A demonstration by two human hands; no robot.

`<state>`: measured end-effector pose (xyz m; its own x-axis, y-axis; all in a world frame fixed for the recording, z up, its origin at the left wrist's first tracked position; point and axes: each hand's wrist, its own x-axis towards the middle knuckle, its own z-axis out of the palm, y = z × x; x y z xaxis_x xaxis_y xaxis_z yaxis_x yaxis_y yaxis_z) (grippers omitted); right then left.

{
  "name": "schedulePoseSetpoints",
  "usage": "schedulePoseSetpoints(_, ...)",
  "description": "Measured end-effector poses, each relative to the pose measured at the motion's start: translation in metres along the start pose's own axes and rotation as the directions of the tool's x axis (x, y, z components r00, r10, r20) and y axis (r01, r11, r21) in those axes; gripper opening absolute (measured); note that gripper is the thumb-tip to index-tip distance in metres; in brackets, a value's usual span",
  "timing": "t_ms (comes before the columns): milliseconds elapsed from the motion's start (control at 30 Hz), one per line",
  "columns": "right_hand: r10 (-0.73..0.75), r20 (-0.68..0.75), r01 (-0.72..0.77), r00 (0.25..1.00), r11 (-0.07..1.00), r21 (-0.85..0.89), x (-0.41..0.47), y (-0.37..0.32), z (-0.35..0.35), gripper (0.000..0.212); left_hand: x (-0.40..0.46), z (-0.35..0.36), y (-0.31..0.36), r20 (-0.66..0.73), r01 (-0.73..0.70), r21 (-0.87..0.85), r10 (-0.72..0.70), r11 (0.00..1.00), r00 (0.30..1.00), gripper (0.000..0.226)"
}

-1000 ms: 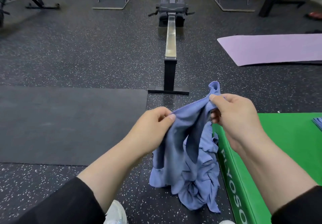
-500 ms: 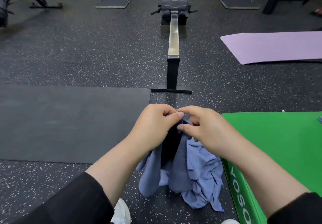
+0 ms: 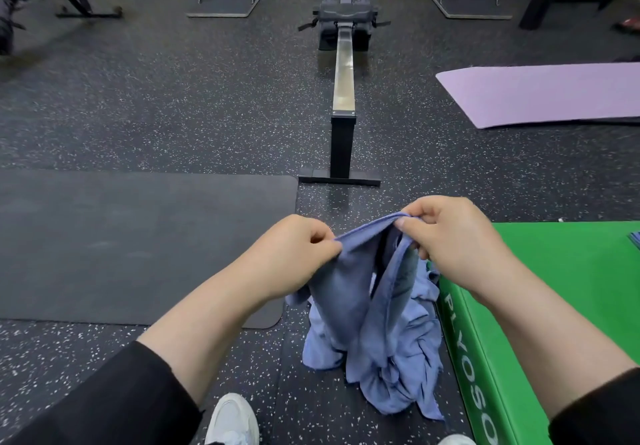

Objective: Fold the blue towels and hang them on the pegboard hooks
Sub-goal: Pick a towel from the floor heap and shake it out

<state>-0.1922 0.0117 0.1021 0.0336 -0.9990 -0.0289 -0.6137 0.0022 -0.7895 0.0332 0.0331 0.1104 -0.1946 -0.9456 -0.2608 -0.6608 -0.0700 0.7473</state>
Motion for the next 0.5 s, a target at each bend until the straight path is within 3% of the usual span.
schedulePoseSetpoints(133, -0.042, 0.060, 0.044, 0.997, 0.999, -0.029, 0.000, 0.001, -0.002, 0.006, 0.004, 0.004, -0.002, -0.184, -0.122, 0.076, 0.134, 0.990, 0.974, 0.025)
schedulePoseSetpoints(233, -0.129, 0.198, 0.149, 0.972, 0.984, -0.093, -0.005, -0.004, 0.004, 0.044, 0.005, 0.009, 0.003, -0.180, -0.157, 0.044, 0.162, 0.987, 0.970, 0.022)
schedulePoseSetpoints(300, -0.174, 0.221, 0.198, 0.960, 0.976, -0.093, -0.006, -0.009, 0.010, 0.052, 0.006, 0.012, 0.006, -0.146, -0.168, 0.043, 0.173, 0.985, 0.974, 0.024)
schedulePoseSetpoints(400, -0.211, 0.258, 0.241, 0.943, 0.966, -0.092, -0.008, -0.012, 0.018, 0.043, 0.007, 0.013, 0.007, -0.109, -0.173, 0.016, 0.174, 0.985, 0.979, 0.028)
schedulePoseSetpoints(500, -0.199, 0.273, 0.224, 0.941, 0.972, -0.065, -0.009, -0.013, 0.021, 0.016, 0.008, 0.012, 0.005, -0.138, -0.161, -0.012, 0.158, 0.987, 0.978, 0.026)
